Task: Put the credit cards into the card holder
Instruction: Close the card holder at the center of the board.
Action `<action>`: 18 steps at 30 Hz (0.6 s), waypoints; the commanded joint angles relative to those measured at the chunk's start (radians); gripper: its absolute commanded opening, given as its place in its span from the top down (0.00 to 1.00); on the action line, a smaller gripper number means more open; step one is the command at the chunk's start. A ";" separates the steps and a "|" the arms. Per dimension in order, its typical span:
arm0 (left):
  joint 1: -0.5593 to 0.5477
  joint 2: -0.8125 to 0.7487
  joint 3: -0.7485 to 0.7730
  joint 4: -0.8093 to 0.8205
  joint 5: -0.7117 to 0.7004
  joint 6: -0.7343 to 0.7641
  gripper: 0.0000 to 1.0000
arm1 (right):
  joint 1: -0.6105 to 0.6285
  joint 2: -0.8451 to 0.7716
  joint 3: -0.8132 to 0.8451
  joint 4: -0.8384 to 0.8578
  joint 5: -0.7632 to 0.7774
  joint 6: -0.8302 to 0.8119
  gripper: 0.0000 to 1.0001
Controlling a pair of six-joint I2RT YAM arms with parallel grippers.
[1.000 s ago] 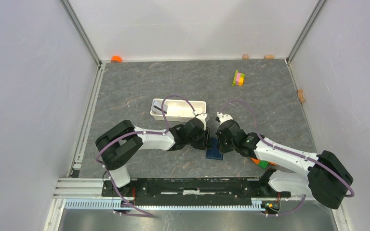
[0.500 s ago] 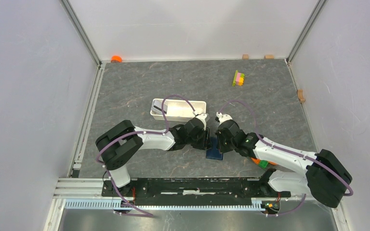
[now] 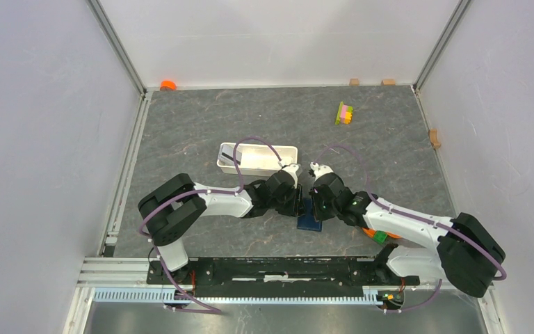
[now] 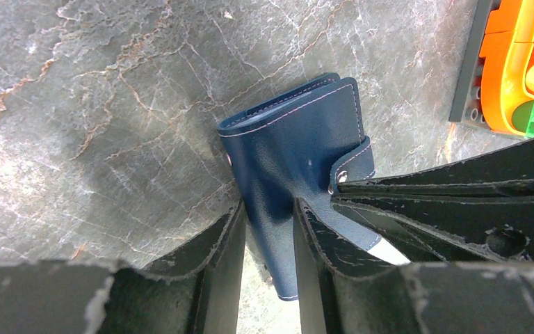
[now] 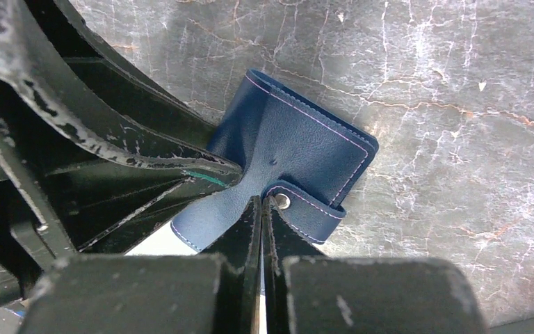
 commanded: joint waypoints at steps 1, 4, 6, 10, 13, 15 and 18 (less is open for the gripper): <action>-0.006 0.060 -0.015 -0.094 -0.028 0.029 0.62 | 0.005 0.024 -0.018 0.024 -0.047 0.005 1.00; -0.007 0.059 -0.015 -0.094 -0.028 0.031 0.63 | 0.005 0.028 -0.022 0.005 -0.042 0.015 1.00; -0.007 0.058 -0.016 -0.094 -0.029 0.031 0.63 | 0.004 0.025 -0.031 -0.005 -0.023 0.024 1.00; -0.007 0.057 -0.016 -0.094 -0.029 0.030 0.63 | 0.001 0.014 -0.044 -0.016 -0.001 0.033 1.00; -0.006 0.056 -0.018 -0.094 -0.030 0.030 0.63 | -0.015 0.000 -0.069 0.002 -0.011 0.038 1.00; -0.006 0.055 -0.018 -0.096 -0.031 0.032 0.63 | -0.043 -0.014 -0.102 0.035 -0.048 0.041 1.00; -0.006 0.054 -0.021 -0.097 -0.036 0.032 0.63 | -0.095 -0.034 -0.176 0.118 -0.135 0.055 1.00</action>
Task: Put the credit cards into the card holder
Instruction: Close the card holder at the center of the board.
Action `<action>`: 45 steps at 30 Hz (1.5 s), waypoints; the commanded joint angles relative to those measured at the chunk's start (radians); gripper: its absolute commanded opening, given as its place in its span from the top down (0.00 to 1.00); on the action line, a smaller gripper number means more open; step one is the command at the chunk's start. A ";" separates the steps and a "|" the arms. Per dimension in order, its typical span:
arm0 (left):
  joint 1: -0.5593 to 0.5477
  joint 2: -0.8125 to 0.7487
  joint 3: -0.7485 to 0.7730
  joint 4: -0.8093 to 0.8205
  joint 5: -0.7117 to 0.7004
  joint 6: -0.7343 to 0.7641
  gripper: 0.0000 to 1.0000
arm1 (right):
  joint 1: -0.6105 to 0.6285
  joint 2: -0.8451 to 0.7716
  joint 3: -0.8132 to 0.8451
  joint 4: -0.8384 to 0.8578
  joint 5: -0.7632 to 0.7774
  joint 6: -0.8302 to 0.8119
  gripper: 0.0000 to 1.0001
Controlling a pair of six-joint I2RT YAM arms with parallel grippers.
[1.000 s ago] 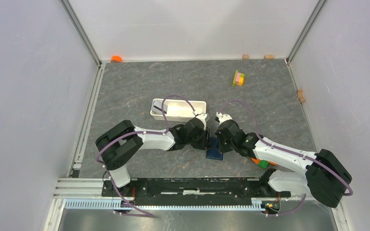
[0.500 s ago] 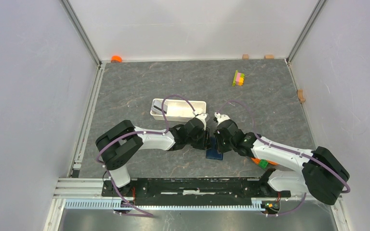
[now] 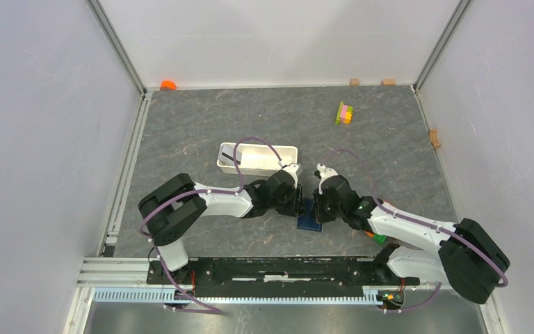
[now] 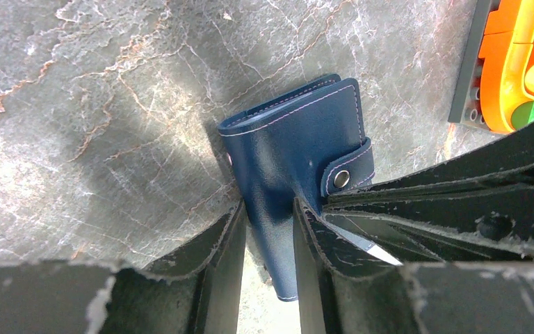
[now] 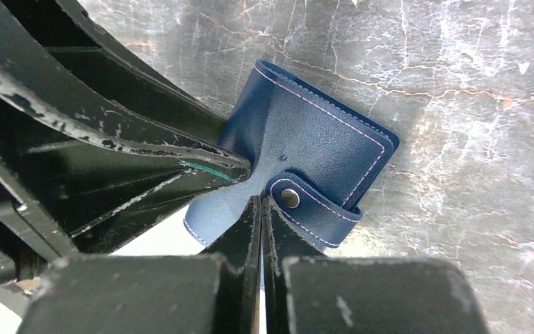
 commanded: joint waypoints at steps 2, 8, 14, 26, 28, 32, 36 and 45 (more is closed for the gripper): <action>-0.006 0.052 -0.021 -0.102 -0.037 0.032 0.63 | -0.082 -0.006 -0.150 0.094 -0.117 0.027 1.00; -0.005 0.045 -0.026 -0.110 -0.046 0.032 0.63 | -0.186 0.008 -0.260 0.249 -0.260 0.055 1.00; -0.005 0.035 -0.024 -0.123 -0.054 0.032 0.64 | -0.312 0.065 -0.348 0.335 -0.366 0.070 1.00; -0.005 0.026 -0.024 -0.117 -0.058 0.048 0.65 | -0.480 0.282 -0.444 0.534 -0.510 0.103 1.00; -0.004 0.027 -0.024 -0.113 -0.056 0.050 0.65 | -0.490 0.319 -0.448 0.553 -0.522 0.121 1.00; -0.005 0.023 -0.026 -0.096 -0.050 0.053 0.66 | -0.512 0.398 -0.455 0.606 -0.556 0.163 1.00; -0.005 0.009 -0.033 -0.080 -0.039 0.065 0.66 | -0.517 0.474 -0.446 0.648 -0.573 0.193 1.00; -0.002 -0.020 -0.052 -0.033 -0.003 0.069 0.66 | -0.519 0.574 -0.425 0.692 -0.558 0.234 1.00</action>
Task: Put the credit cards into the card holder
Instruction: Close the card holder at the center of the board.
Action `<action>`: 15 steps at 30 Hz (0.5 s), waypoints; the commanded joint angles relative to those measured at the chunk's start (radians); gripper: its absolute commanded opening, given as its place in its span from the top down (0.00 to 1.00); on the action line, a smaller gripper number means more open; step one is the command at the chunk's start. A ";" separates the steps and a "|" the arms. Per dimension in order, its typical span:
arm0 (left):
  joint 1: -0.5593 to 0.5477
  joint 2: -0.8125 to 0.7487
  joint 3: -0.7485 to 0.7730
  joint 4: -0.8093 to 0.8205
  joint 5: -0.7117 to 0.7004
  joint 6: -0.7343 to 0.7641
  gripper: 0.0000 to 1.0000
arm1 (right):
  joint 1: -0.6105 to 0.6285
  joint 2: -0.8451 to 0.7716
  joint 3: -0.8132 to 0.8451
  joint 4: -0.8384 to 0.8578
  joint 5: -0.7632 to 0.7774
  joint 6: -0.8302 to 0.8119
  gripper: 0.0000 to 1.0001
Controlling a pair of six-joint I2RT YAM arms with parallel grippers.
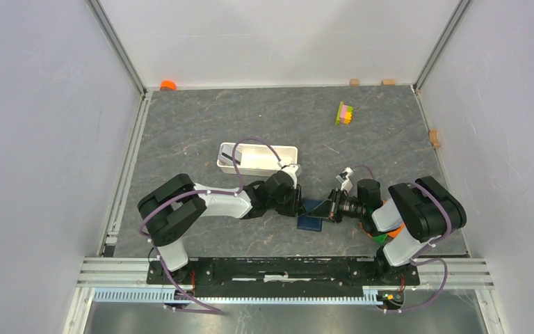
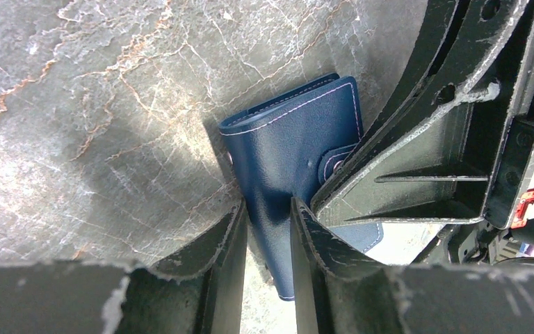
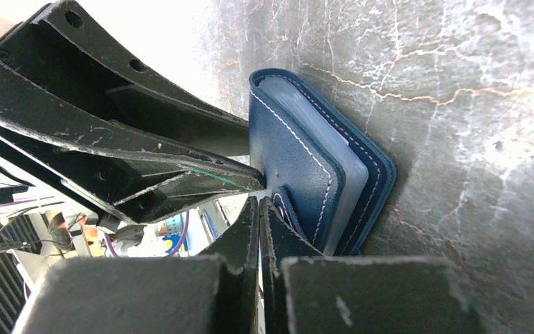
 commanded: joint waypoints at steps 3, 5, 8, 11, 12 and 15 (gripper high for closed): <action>-0.001 -0.058 -0.047 -0.052 -0.002 0.072 0.65 | -0.004 0.111 -0.048 -0.380 0.317 -0.110 1.00; 0.003 -0.091 -0.047 -0.068 -0.001 0.074 0.62 | -0.005 0.118 -0.032 -0.391 0.320 -0.114 1.00; 0.008 -0.151 -0.046 -0.107 0.001 0.077 0.59 | -0.005 0.127 -0.024 -0.383 0.316 -0.102 1.00; 0.012 -0.220 -0.048 -0.154 0.006 0.073 0.54 | 0.001 0.133 -0.018 -0.375 0.318 -0.105 1.00; 0.014 -0.245 -0.055 -0.162 0.005 0.069 0.53 | 0.004 0.135 -0.012 -0.374 0.319 -0.109 1.00; 0.022 -0.316 -0.085 -0.171 0.005 0.054 0.52 | 0.014 0.140 0.007 -0.381 0.330 -0.118 1.00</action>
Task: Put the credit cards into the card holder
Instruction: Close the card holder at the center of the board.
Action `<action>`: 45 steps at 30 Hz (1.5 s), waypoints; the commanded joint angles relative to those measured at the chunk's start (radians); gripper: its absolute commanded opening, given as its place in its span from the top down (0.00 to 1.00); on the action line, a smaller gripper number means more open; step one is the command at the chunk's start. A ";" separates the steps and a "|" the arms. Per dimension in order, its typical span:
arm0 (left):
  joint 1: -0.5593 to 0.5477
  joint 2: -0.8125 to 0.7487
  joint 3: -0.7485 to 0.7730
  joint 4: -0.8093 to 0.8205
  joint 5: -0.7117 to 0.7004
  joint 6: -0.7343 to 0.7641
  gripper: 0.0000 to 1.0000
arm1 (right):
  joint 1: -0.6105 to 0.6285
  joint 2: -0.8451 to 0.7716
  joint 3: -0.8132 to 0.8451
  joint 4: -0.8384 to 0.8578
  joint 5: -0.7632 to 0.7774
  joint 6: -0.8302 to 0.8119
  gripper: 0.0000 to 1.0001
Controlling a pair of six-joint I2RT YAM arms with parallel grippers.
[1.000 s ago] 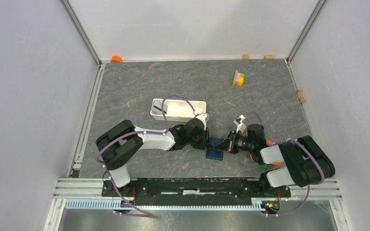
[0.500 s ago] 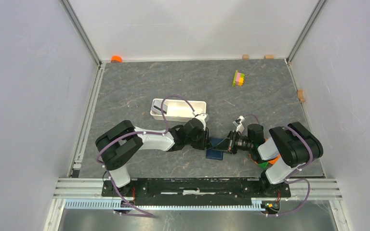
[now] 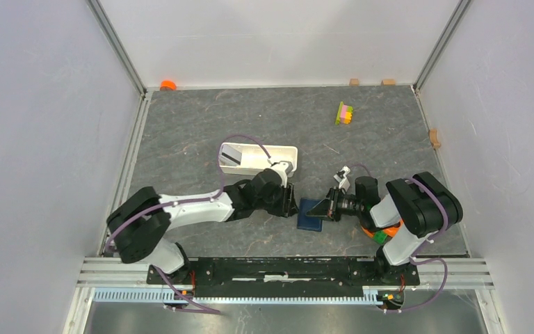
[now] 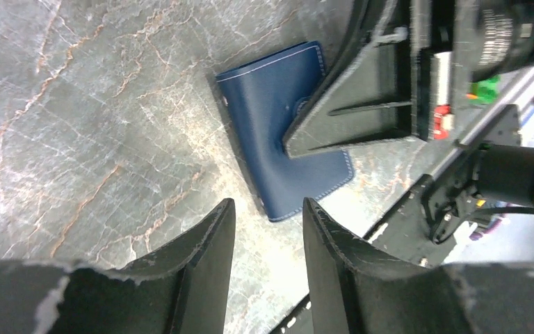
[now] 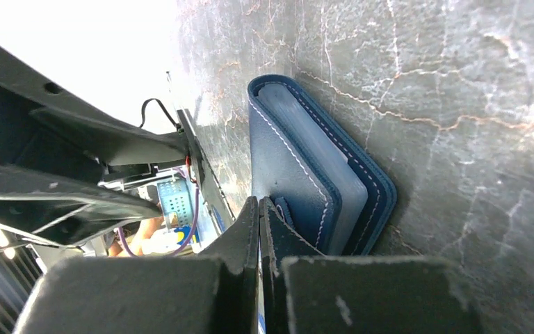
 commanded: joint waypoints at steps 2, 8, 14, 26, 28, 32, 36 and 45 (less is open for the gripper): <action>0.020 -0.141 -0.044 -0.063 0.004 0.008 0.52 | 0.014 0.096 -0.025 -0.359 0.367 -0.138 1.00; 0.065 -0.237 -0.084 -0.118 0.025 0.004 0.51 | 0.126 0.191 0.055 -0.292 0.359 -0.069 1.00; 0.119 -0.331 -0.128 -0.166 0.023 0.006 0.52 | 0.230 0.333 0.076 -0.138 0.373 0.058 1.00; 0.178 -0.277 -0.168 -0.083 0.090 -0.016 0.52 | 0.282 0.167 0.200 -0.304 0.379 -0.036 1.00; 0.178 -0.259 -0.172 -0.058 0.088 -0.016 0.51 | 0.300 0.078 0.264 -0.431 0.397 -0.133 0.97; 0.177 -0.221 -0.178 -0.009 0.091 -0.019 0.50 | 0.309 -0.070 0.350 -0.590 0.413 -0.242 0.84; 0.176 -0.205 -0.176 0.015 0.087 -0.022 0.48 | 0.311 -0.184 0.365 -0.663 0.422 -0.272 0.75; 0.176 -0.107 -0.142 0.084 0.114 -0.016 0.41 | 0.325 -0.392 0.450 -0.908 0.540 -0.380 0.56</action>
